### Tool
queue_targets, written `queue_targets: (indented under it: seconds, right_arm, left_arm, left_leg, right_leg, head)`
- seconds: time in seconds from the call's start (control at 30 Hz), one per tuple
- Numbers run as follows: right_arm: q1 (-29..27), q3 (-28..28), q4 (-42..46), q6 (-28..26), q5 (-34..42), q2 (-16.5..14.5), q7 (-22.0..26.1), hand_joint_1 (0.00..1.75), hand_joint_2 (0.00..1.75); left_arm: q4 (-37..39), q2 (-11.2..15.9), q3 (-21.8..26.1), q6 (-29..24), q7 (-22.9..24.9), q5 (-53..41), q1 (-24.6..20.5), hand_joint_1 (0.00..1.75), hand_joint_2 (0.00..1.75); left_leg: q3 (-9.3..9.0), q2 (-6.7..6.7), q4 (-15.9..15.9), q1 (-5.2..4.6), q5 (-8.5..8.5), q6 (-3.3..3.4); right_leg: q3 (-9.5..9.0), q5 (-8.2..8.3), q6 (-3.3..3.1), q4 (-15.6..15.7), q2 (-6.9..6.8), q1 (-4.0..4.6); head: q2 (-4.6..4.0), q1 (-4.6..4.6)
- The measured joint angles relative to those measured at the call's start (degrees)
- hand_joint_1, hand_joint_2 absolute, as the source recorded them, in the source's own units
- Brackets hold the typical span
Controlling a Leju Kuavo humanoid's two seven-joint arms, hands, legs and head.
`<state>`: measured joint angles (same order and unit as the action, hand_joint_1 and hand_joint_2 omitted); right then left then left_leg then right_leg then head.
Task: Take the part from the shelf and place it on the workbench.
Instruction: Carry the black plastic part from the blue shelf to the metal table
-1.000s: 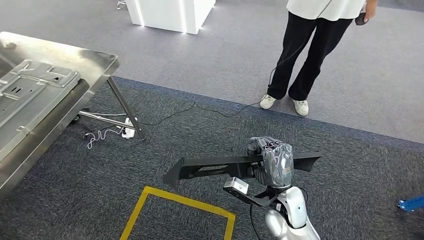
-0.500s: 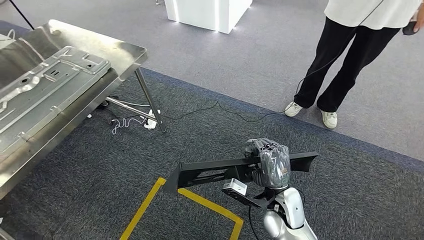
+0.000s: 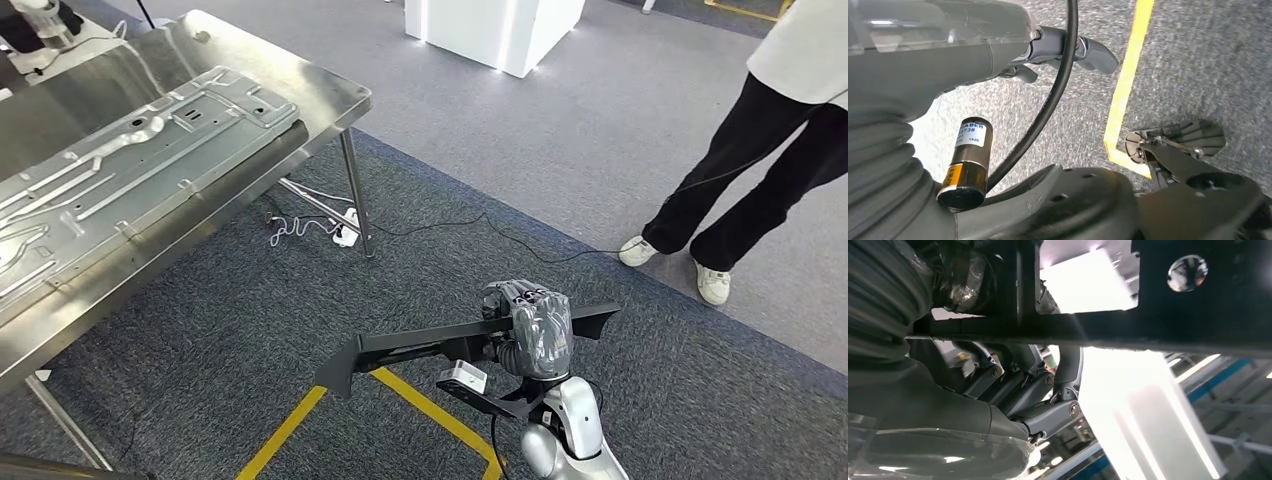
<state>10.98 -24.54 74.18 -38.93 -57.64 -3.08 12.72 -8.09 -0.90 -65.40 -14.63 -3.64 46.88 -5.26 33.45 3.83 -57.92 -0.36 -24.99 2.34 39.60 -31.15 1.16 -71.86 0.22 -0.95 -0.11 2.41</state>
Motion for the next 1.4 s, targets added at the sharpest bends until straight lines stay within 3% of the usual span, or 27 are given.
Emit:
queue_targets:
  seconds: [0.07,0.13,0.17,0.2,0.23,0.3,0.37,0.43,0.47,0.53,0.6,0.67,0.73,0.8,0.87,0.93,0.97,1.0,1.07,1.1,1.17,1.23,1.3,1.37,1.4]
  right_arm:
    - [0.05,-0.01,-0.06,0.01,0.0,-0.01,0.0,1.75,1.75]
    - [0.02,-0.05,-0.14,0.01,0.01,-0.01,-0.01,1.75,1.75]
    - [0.01,-0.09,-0.17,0.01,0.01,-0.03,-0.01,1.75,1.75]
    - [0.06,-0.14,-0.19,0.0,0.03,-0.07,-0.01,1.75,1.75]
    - [0.15,-0.18,-0.21,0.0,0.04,-0.14,-0.01,1.75,1.75]
    - [0.28,-0.29,-0.23,0.0,0.17,-0.32,-0.01,1.75,1.75]
    - [0.26,-0.36,-0.36,0.01,0.38,-0.38,-0.01,1.75,1.75]
    - [0.21,-0.39,-0.61,0.01,0.53,-0.38,-0.02,1.75,1.75]
    - [0.2,-0.41,-0.72,0.01,0.56,-0.38,-0.02,1.75,1.75]
    - [0.19,-0.44,-0.82,0.0,0.58,-0.39,-0.02,1.75,1.75]
    - [0.22,-0.44,-0.86,0.0,0.6,-0.38,-0.02,1.75,1.75]
    - [0.26,-0.46,-0.9,0.0,0.61,-0.39,-0.02,1.75,1.75]
    - [0.35,-0.52,-0.92,0.01,0.62,-0.49,-0.02,1.75,1.75]
    - [0.5,-0.57,-0.92,0.01,0.66,-0.57,-0.02,1.75,1.75]
    - [0.45,-0.57,-1.03,0.01,0.71,-0.52,-0.05,1.75,1.75]
    - [0.16,-0.58,-1.27,0.01,0.73,-0.43,-0.12,1.75,1.75]
    - [0.05,-0.58,-1.36,0.0,0.74,-0.39,-0.14,1.75,1.75]
    - [0.02,-0.58,-1.41,0.0,0.74,-0.38,-0.16,1.75,1.75]
    - [0.08,-0.59,-1.43,0.0,0.74,-0.37,-0.17,1.75,1.75]
    - [0.1,-0.59,-1.44,0.0,0.74,-0.36,-0.17,1.75,1.75]
    - [0.1,-0.6,-1.46,0.0,0.74,-0.35,-0.18,1.75,1.75]
    - [0.22,-0.6,-1.45,0.0,0.75,-0.38,-0.2,1.75,1.75]
    - [0.38,-0.6,-1.42,0.0,0.76,-0.42,-0.2,1.75,1.75]
    - [0.37,-0.6,-1.43,0.0,0.76,-0.43,-0.21,1.75,1.75]
    - [0.34,-0.6,-1.44,0.0,0.76,-0.42,-0.21,1.75,1.75]
  left_arm:
    - [0.0,0.0,0.0,0.03,0.0,0.0,-0.05,0.0,1.75]
    - [0.0,0.0,0.0,0.03,0.0,0.01,-0.11,0.0,1.75]
    - [0.0,0.0,0.0,0.03,0.01,0.02,-0.06,0.0,1.75]
    - [0.01,0.03,0.0,0.03,0.02,0.02,0.04,0.0,1.75]
    - [0.01,0.07,0.0,0.03,0.03,0.03,0.16,0.0,1.75]
    - [0.02,0.13,0.0,0.02,0.03,0.07,0.16,0.0,1.75]
    - [0.02,0.13,-0.01,-0.02,0.02,0.09,-0.06,0.0,1.75]
    - [0.03,0.14,-0.02,-0.05,0.02,0.09,-0.1,0.0,1.75]
    - [0.03,0.14,-0.02,-0.05,0.02,0.09,0.02,0.0,1.75]
    - [0.04,0.16,-0.03,-0.07,0.03,0.09,0.25,0.0,1.75]
    - [0.04,0.16,-0.04,-0.09,0.03,0.09,0.18,0.0,1.75]
    - [0.04,0.16,-0.05,-0.06,0.09,0.09,0.09,0.0,1.75]
    - [0.04,0.17,-0.08,-0.02,0.21,0.09,0.26,0.0,1.75]
    - [0.04,0.16,-0.15,-0.02,0.3,0.09,0.32,0.0,1.75]
    - [0.04,0.16,-0.31,-0.02,0.32,0.09,0.15,0.0,1.75]
    - [0.04,0.15,-0.49,-0.02,0.32,0.09,0.05,0.0,1.75]
    - [0.04,0.15,-0.56,-0.02,0.32,0.09,0.08,0.0,1.75]
    - [0.04,0.15,-0.61,-0.02,0.32,0.09,0.11,0.0,1.75]
    - [0.04,0.12,-0.69,-0.02,0.31,0.09,0.13,0.0,1.75]
    - [0.04,0.1,-0.74,-0.02,0.3,0.09,0.1,0.0,1.75]
    - [0.04,0.06,-0.82,-0.02,0.28,0.09,0.12,0.0,1.75]
    - [0.04,0.1,-0.89,0.0,0.27,0.09,0.33,0.0,1.75]
    - [0.04,0.15,-0.92,0.01,0.26,0.09,0.45,0.0,1.75]
    - [0.04,0.17,-0.94,-0.01,0.19,0.09,0.26,0.0,1.75]
    - [0.04,0.17,-0.95,-0.01,0.11,0.1,0.15,0.0,1.75]
  left_leg:
    - [0.23,1.42,-0.78,0.09,-0.47,-0.46]
    - [0.81,2.64,-1.29,0.19,-0.72,-1.1]
    - [1.06,3.25,-1.33,0.26,-0.7,-1.47]
    - [1.22,3.82,-1.21,0.4,-0.66,-1.82]
    - [1.33,3.56,-1.41,0.43,-0.78,-2.14]
    - [2.71,1.02,-4.25,0.38,-2.39,-2.7]
    - [6.2,-2.01,-11.02,0.52,-5.47,-3.16]
    - [9.14,-2.98,-16.23,0.79,-6.83,-3.5]
    - [9.15,-3.21,-15.97,0.89,-5.98,-3.57]
    - [6.04,-4.41,-9.58,0.96,-2.03,-3.46]
    - [2.63,-6.33,-2.89,0.46,0.37,-2.92]
    - [1.81,-6.68,-1.12,-0.07,0.32,-2.22]
    - [1.58,-5.52,-0.67,0.01,0.42,-1.48]
    - [1.05,-4.45,-0.03,0.28,0.61,-0.69]
    - [0.84,-3.42,0.16,0.38,0.66,-0.13]
    - [0.84,-2.1,0.02,0.31,0.58,0.09]
    - [0.83,-1.33,-0.12,0.29,0.5,0.1]
    - [0.81,-0.54,-0.3,0.29,0.41,0.04]
    - [0.84,0.92,-0.73,0.28,0.15,-0.24]
    - [0.97,1.62,-0.94,0.28,0.03,-0.47]
    - [1.32,2.71,-1.12,0.41,-0.02,-1.11]
    - [1.53,3.25,-1.06,0.61,-0.01,-1.81]
    - [2.28,1.05,-2.77,0.54,-1.16,-2.48]
    - [5.16,-2.0,-8.76,0.66,-4.34,-3.18]
    - [7.14,-2.61,-12.53,0.87,-5.95,-3.52]
  right_leg:
    - [-2.97,3.63,0.0,7.37,2.41,-0.36]
    - [-4.39,4.42,-0.11,10.83,4.47,-0.53]
    - [-4.5,4.28,-0.28,11.03,4.51,-0.44]
    - [-4.59,4.34,-0.59,11.15,3.85,-0.46]
    - [-4.82,4.4,-0.93,11.45,3.2,-0.47]
    - [-5.42,4.48,-1.65,12.13,1.71,-0.57]
    - [-5.81,4.26,-2.09,12.36,-0.02,-0.34]
    - [-6.04,3.93,-2.19,12.35,-1.73,-0.22]
    - [-6.21,3.74,-2.13,12.35,-2.45,-0.21]
    - [-6.83,3.28,-1.86,12.35,-3.76,-0.23]
    - [-7.38,2.78,-1.33,12.34,-4.91,0.01]
    - [-7.7,2.48,-0.75,12.42,-5.85,0.24]
    - [-8.16,2.12,-0.08,12.46,-6.33,0.12]
    - [-7.45,0.48,0.44,10.16,-4.32,-0.13]
    - [-4.08,-2.69,0.6,3.51,-1.43,-0.27]
    - [-0.27,-4.33,0.65,-2.82,-0.44,-0.27]
    - [0.49,-3.54,0.62,-3.36,-0.3,-0.28]
    - [0.13,-1.69,0.51,-1.61,-0.16,-0.29]
    - [-2.67,2.6,0.14,5.78,1.48,-0.34]
    - [-3.93,3.81,0.02,8.9,2.44,-0.37]
    - [-4.97,4.12,-0.12,11.5,3.5,-0.23]
    - [-5.33,4.29,-0.47,12.02,2.47,-0.2]
    - [-6.0,4.48,-1.19,12.73,1.27,-0.45]
    - [-6.52,4.38,-1.8,13.13,-0.2,-0.46]
    - [-6.64,4.24,-1.97,13.15,-1.01,-0.41]
  head:
    - [0.0,0.01]
    - [0.0,0.0]
    - [0.0,0.0]
    - [0.0,-0.01]
    - [0.0,-0.01]
    - [0.0,-0.17]
    - [0.0,-0.31]
    - [0.0,-0.32]
    - [0.0,-0.31]
    - [0.0,-0.31]
    - [0.0,-0.28]
    - [0.0,-0.22]
    - [0.0,-0.2]
    - [0.0,-0.18]
    - [0.0,-0.12]
    - [0.0,-0.11]
    - [0.0,-0.12]
    - [0.0,-0.12]
    - [0.0,-0.12]
    - [0.0,-0.13]
    - [0.0,-0.13]
    - [0.0,-0.13]
    - [0.0,-0.28]
    - [0.0,-0.44]
    - [0.0,-0.46]
